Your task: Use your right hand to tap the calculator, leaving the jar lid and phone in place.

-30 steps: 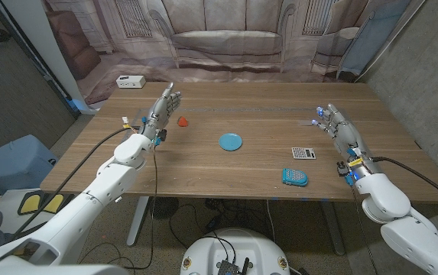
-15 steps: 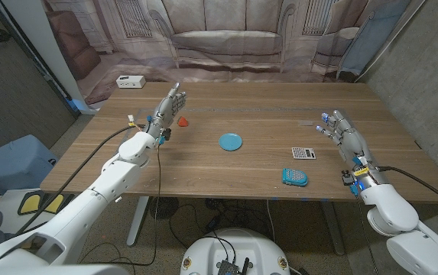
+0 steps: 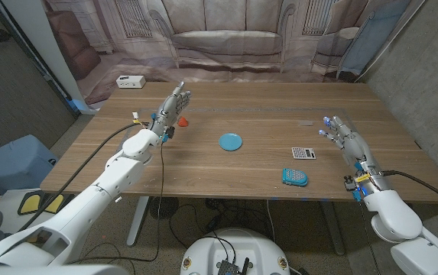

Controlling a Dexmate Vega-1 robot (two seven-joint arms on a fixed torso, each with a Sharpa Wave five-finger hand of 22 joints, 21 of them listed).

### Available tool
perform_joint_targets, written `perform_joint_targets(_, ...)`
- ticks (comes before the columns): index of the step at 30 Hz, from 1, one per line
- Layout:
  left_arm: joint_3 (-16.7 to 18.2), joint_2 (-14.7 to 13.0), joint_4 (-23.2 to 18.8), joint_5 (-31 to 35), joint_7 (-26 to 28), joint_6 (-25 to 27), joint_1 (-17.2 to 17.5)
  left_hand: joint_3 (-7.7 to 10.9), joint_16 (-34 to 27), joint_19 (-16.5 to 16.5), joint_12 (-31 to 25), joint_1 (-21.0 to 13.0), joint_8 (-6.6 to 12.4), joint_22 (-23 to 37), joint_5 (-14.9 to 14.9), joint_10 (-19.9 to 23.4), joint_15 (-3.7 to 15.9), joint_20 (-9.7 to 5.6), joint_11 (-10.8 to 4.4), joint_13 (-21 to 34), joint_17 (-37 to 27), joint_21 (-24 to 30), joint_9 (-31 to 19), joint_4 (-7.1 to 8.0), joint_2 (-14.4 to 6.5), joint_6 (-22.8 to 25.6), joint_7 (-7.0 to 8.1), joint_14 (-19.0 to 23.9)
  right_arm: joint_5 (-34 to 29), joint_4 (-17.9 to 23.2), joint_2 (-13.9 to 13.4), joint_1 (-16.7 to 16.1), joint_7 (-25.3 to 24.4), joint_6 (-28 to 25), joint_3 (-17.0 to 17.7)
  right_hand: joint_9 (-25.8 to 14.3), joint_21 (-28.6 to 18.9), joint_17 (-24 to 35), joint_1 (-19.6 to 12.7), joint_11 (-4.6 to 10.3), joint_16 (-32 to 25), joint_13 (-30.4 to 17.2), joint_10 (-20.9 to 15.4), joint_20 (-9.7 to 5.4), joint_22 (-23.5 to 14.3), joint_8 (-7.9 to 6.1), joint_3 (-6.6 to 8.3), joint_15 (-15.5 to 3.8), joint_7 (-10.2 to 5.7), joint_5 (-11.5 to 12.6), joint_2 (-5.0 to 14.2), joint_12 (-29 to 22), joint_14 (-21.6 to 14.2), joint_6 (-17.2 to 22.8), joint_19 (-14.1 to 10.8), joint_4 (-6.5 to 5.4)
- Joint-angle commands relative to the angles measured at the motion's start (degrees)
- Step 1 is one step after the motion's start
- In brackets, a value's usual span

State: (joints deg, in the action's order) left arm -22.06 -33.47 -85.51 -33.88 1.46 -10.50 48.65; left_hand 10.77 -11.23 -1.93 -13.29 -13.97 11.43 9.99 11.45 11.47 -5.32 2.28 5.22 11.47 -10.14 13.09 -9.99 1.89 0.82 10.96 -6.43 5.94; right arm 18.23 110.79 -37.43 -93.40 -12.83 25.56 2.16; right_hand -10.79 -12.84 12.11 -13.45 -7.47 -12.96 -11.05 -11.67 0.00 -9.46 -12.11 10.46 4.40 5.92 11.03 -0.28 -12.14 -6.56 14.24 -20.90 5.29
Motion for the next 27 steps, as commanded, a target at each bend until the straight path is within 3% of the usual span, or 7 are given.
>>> perform_joint_targets(1, -0.38, -0.04, -0.21, 0.56, -0.28, 0.03, -0.74, 0.17, 0.15, 0.0, 0.02, -0.03, -0.06, 0.22, -0.19, 0.44, 0.2, 0.46, 0.05, -0.06, -0.17, -0.14, -0.34, -0.35, -0.6, 0.6, -0.08, 0.15, -11.21, 2.53, 0.81, -1.53, -5.2, -4.33, 1.95, -0.17, 0.07, 0.1, 0.28, 0.26, -0.21, -0.19, -0.71, -0.09, -0.33, 0.04, -0.12, -0.24, -0.58, -0.03, -0.12, -0.31, -0.43, 0.36, -0.56, 0.31)
perform_joint_targets(17, -0.6, 0.73, 1.07, 0.77, -0.13, 0.01, -1.95, 0.17, 0.08, -0.06, -0.02, -0.05, -0.07, 0.24, -0.21, 0.88, 0.31, 0.62, -0.04, -0.07, -0.16, -0.4, -0.36, -0.47, -0.8, 0.97, 0.16, 0.63, -22.42, 4.5, 1.73, -1.29, -9.4, -9.21, 3.16, -0.17, 0.69, 0.04, 0.1, 0.57, 0.31, -0.19, -0.44, -0.4, -0.34, 0.15, -0.09, -0.65, -1.24, 0.03, -0.01, -0.03, 0.37, 0.48, 0.19, 0.5)
perform_joint_targets(27, -1.0, 1.23, 1.81, 0.73, -0.5, 0.27, -2.69, 0.19, 0.09, -0.13, -0.02, -0.09, -0.08, 0.24, -0.22, 1.09, 0.38, 0.71, -0.05, -0.07, -0.16, -0.53, -0.36, -0.54, -0.94, 1.16, 0.26, 0.79, -33.36, 7.51, 0.38, -1.67, -12.2, -15.42, 3.44, -0.17, 0.96, -0.01, -0.15, 0.93, 0.53, -0.18, -0.24, -0.54, -0.35, 0.25, -0.05, -0.93, -1.67, 0.05, 0.07, 0.14, 0.7, 0.48, 0.46, 0.7)
